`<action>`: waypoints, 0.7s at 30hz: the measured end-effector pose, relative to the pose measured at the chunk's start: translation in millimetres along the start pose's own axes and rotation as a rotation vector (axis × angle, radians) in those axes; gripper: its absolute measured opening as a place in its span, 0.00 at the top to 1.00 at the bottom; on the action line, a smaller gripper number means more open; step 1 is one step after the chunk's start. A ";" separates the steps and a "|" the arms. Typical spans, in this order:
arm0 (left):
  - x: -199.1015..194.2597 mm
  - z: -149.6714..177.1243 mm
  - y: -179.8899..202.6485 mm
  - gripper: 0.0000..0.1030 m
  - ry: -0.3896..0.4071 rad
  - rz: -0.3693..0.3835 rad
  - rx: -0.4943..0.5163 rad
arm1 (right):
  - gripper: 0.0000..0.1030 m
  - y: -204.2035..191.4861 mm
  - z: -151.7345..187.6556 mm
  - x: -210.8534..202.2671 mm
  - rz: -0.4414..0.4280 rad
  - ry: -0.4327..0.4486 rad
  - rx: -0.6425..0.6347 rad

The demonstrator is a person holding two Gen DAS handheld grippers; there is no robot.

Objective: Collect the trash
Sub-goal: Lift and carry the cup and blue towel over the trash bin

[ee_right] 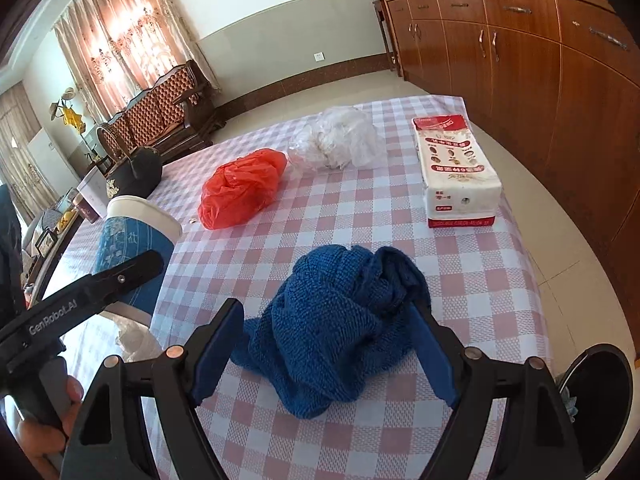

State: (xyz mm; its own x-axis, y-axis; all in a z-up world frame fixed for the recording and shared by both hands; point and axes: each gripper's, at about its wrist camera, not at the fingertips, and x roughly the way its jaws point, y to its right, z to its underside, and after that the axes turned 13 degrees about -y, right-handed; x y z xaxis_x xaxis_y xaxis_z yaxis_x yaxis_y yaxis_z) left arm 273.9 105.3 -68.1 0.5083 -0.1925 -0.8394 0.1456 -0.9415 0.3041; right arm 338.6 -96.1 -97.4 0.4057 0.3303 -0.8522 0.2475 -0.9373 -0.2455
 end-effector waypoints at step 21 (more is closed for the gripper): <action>-46.4 19.9 41.7 0.42 0.054 0.079 0.088 | 0.66 13.5 32.8 -72.4 -0.041 0.104 0.002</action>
State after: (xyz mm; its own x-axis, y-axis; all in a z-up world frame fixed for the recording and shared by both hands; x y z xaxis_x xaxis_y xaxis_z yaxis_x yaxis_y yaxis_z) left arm 239.5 69.5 -25.4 0.5603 -0.2540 -0.7883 0.0295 -0.9451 0.3255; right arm 283.7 -136.3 -54.1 0.4845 0.3779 -0.7890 0.2643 -0.9230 -0.2798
